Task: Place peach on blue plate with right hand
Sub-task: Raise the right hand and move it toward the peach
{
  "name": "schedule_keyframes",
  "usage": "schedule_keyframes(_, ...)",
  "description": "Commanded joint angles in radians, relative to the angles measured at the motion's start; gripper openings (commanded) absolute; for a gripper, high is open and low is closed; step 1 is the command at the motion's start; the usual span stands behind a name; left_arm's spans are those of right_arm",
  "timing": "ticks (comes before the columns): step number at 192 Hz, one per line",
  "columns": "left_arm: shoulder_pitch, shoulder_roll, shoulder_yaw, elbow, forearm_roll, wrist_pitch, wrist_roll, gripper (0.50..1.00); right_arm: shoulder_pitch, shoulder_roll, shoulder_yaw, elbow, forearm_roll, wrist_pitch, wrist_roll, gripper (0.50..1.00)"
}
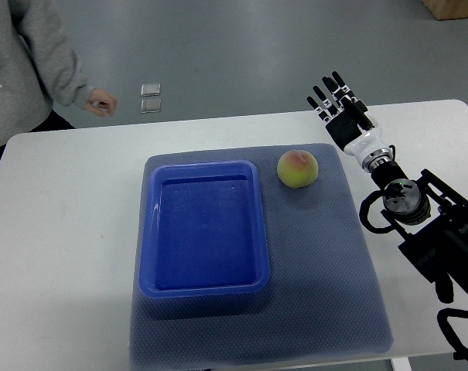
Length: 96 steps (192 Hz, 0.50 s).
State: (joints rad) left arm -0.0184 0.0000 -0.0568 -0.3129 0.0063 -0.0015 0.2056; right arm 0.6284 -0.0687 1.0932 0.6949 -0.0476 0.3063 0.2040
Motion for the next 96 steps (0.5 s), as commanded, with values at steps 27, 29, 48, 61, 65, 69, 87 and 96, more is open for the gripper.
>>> schedule_keyframes(27,0.0,0.0,0.0,0.0,0.0,0.0,0.0,1.0,0.002,0.0,-0.001,0.0,-0.001,-0.001,0.0,0.932)
schedule_keyframes(29,0.0,0.0,0.0,0.0,0.0,0.0,0.0,1.0,0.002,0.0,-0.001,0.0,-0.001,-0.001,0.0,0.932)
schedule_keyframes(48,0.0,0.0,0.0,0.0,0.001,0.0,0.0,1.0,0.008,-0.003,-0.001,0.0,-0.001,-0.001,0.0,0.932)
schedule_keyframes(61,0.0,0.0,0.0,0.0,0.0,0.0,0.0,1.0,0.014,-0.008,-0.002,0.0,-0.001,0.002,-0.001,0.932)
schedule_keyframes(65,0.0,0.0,0.0,0.0,0.001,0.0,0.0,1.0,0.017,-0.01,-0.002,0.0,-0.003,0.005,-0.003,0.932)
schedule_keyframes(69,0.0,0.0,0.0,0.0,0.0,0.0,0.0,1.0,0.019,-0.014,-0.004,0.001,-0.003,0.011,-0.003,0.932)
schedule_keyframes(87,0.0,0.0,0.002,0.002,0.0,0.0,0.0,1.0,0.047,-0.051,-0.029,0.005,-0.063,0.019,-0.008,0.932)
schedule_keyframes(96,0.0,0.0,0.002,0.002,0.0,0.0,0.0,1.0,0.051,-0.054,-0.036,0.008,-0.077,0.019,-0.008,0.932)
